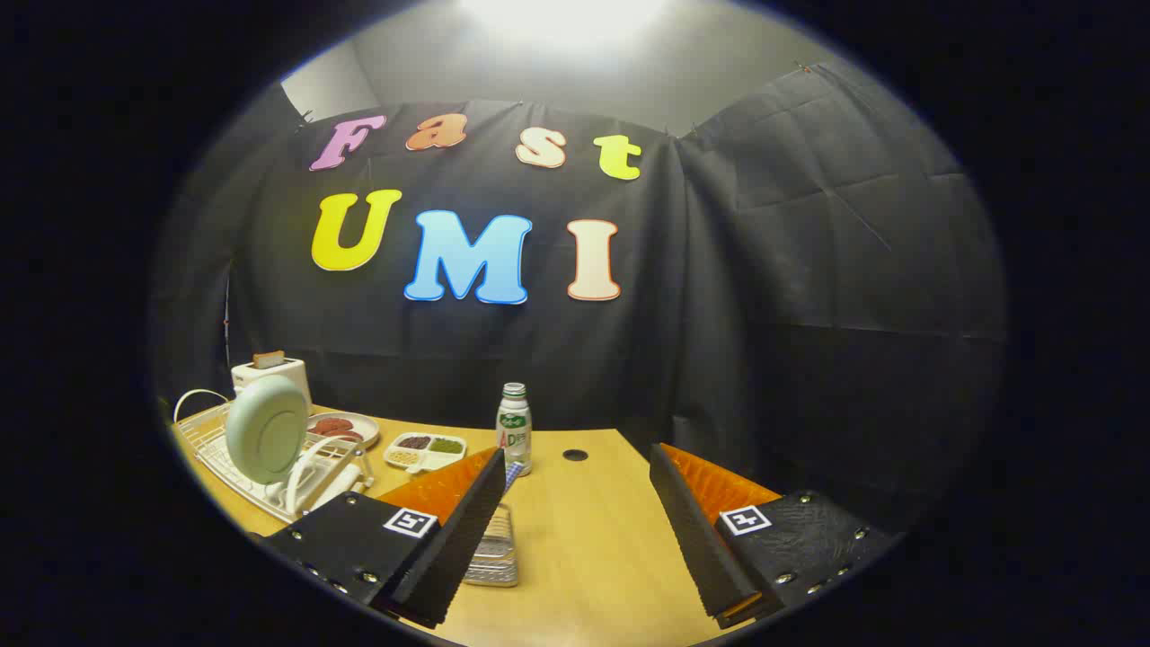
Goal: Take the plate from the dish rack, then take the spoon from the basket and place it into the plate.
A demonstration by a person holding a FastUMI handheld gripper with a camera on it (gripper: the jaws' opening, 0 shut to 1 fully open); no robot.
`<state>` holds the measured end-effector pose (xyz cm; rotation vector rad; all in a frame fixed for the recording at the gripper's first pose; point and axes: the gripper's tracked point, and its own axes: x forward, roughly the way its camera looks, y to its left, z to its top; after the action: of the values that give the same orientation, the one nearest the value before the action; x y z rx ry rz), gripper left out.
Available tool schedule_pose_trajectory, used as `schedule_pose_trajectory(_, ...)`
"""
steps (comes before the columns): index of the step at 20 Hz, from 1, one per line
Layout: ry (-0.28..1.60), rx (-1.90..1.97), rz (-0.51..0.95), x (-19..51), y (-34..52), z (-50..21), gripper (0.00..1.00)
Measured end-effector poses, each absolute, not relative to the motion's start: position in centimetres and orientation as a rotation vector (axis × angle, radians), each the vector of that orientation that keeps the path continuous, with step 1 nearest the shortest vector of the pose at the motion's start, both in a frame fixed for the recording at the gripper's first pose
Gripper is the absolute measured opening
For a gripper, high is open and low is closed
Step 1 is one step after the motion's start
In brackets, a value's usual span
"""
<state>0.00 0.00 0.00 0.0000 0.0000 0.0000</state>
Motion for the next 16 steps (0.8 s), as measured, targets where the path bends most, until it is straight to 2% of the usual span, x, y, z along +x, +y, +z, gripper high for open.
schedule_pose_trajectory(4, 0.062, 0.056, 0.120, -2.2, 10.0, 0.2, 0.99)
schedule_pose_trajectory(10, 0.118, 0.134, 0.320, -1.6, 24.6, 0.6, 0.99)
schedule_pose_trajectory(16, 0.228, 0.192, 0.379, 2.2, 32.5, -2.2, 0.99)
